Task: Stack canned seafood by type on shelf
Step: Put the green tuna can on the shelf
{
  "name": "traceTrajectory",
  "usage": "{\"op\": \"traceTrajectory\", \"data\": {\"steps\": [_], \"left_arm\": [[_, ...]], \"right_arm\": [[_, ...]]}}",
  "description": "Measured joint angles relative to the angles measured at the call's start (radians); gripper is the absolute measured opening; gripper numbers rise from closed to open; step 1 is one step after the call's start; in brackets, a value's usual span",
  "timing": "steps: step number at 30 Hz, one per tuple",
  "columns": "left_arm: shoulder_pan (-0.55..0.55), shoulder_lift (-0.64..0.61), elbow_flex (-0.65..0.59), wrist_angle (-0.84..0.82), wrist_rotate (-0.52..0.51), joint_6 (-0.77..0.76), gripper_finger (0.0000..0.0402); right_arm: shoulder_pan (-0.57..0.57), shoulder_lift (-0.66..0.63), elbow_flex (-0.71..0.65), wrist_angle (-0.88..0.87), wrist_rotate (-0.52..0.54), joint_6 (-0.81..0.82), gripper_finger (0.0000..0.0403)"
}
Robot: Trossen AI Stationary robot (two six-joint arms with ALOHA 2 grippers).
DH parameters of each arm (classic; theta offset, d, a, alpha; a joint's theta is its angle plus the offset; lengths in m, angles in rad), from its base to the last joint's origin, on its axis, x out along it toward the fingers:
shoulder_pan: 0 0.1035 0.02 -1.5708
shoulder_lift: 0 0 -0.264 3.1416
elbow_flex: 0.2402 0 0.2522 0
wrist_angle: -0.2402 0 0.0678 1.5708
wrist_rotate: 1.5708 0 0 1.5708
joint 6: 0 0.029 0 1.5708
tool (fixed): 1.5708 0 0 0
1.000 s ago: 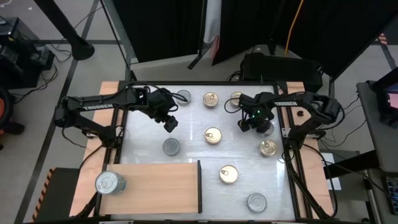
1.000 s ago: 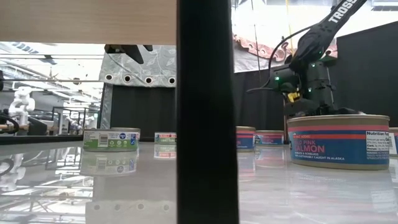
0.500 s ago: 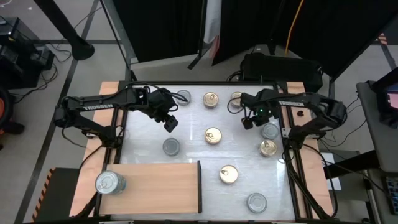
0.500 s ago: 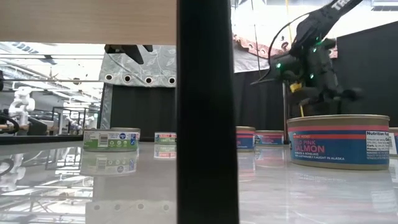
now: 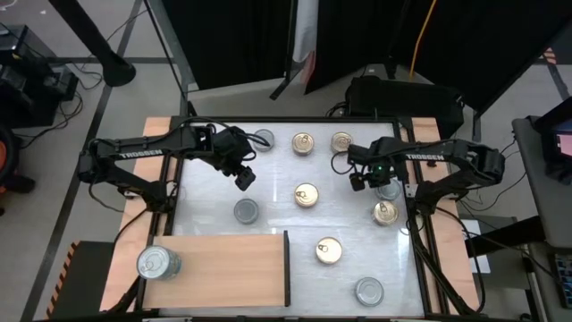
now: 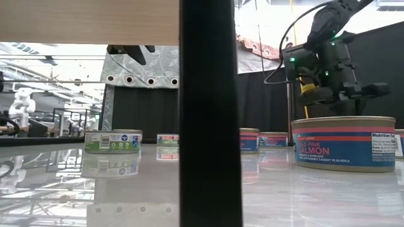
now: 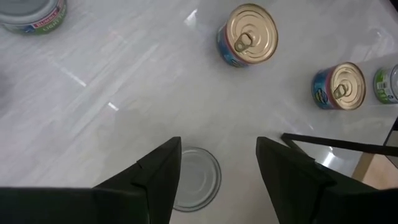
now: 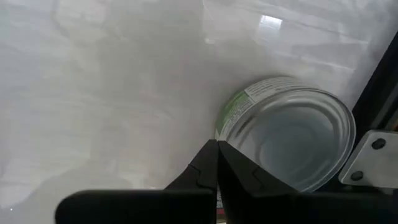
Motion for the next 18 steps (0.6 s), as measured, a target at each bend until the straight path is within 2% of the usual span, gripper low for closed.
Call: {"op": "traceTrajectory", "data": {"steps": [18], "left_arm": [[0.0,0.0,0.0,-0.001,0.006,0.002,0.0215]], "right_arm": [[0.005,0.006,0.0,-0.032,0.071,0.011,0.0]]}}
